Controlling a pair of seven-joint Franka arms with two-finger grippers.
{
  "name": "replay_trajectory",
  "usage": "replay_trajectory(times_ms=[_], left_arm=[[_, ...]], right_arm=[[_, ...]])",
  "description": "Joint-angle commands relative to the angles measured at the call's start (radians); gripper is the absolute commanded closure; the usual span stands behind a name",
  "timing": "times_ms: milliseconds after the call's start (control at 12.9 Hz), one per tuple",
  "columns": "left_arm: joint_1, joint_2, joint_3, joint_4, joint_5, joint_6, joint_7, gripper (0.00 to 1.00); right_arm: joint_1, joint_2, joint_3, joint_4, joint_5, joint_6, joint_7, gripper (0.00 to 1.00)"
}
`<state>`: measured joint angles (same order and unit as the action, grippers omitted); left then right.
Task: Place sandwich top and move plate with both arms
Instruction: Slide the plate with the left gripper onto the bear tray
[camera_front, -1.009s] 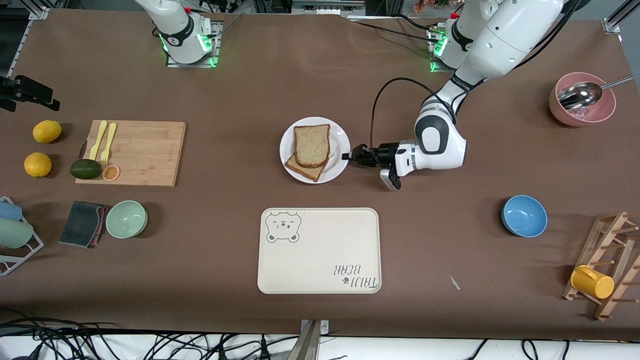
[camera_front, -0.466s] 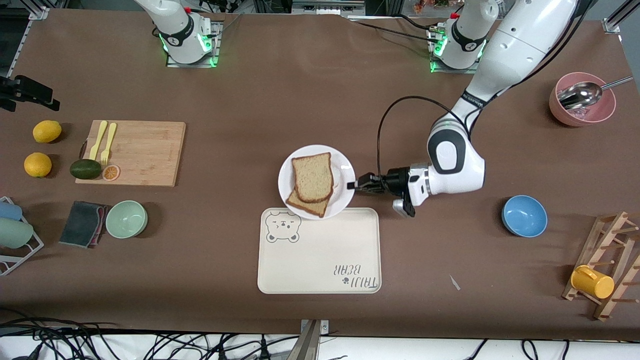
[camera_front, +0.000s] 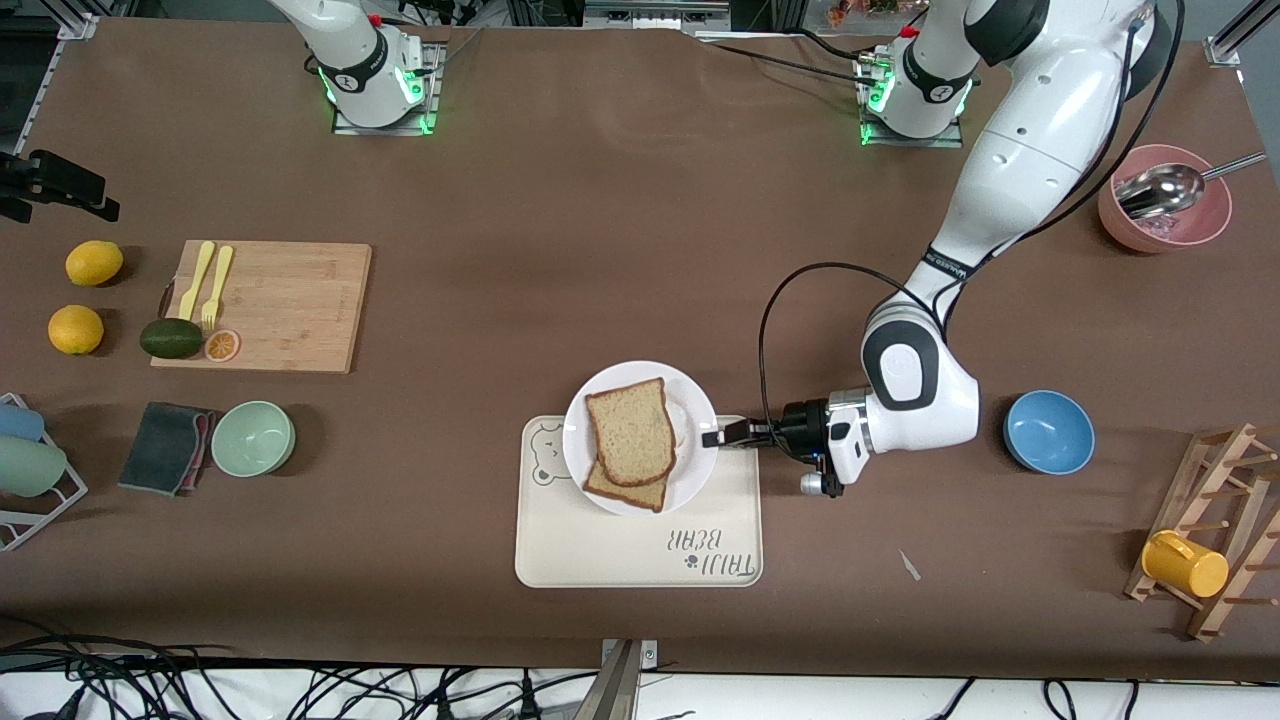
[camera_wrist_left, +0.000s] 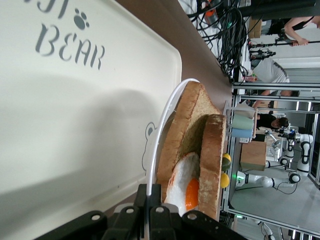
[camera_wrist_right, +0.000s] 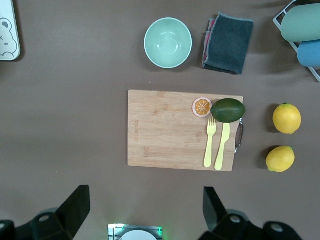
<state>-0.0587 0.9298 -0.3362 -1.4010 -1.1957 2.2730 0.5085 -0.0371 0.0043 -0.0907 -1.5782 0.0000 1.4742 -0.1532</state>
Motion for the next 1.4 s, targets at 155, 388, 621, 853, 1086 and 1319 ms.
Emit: replay_trajectory(times_ms=[155, 388, 621, 853, 1086, 1319], left_arm=[[-0.092, 0.15, 0.086, 0.241, 0.018, -0.018, -0.079, 1.0], [-0.104, 0.191, 0.086, 0.302, 0.013, 0.009, -0.085, 1.0], [-0.108, 0.224, 0.088, 0.335, 0.013, 0.023, -0.085, 1.0], [-0.121, 0.264, 0.088, 0.378, -0.004, 0.049, -0.104, 1.0], [-0.121, 0.268, 0.088, 0.378, -0.007, 0.08, -0.101, 1.0], [-0.121, 0.28, 0.086, 0.379, -0.025, 0.085, -0.091, 0.96]], right_arm=[[-0.007, -0.014, 0.009, 0.006, -0.011, -0.015, -0.006, 0.0], [-0.007, -0.014, 0.009, 0.006, -0.011, -0.015, -0.006, 0.0], [-0.007, -0.014, 0.009, 0.006, -0.011, -0.015, -0.006, 0.0], [-0.007, -0.014, 0.009, 0.006, -0.011, -0.015, -0.006, 0.0], [-0.006, -0.014, 0.009, 0.006, -0.011, -0.015, -0.006, 0.0], [-0.006, -0.014, 0.011, 0.006, -0.011, -0.015, -0.006, 0.0]])
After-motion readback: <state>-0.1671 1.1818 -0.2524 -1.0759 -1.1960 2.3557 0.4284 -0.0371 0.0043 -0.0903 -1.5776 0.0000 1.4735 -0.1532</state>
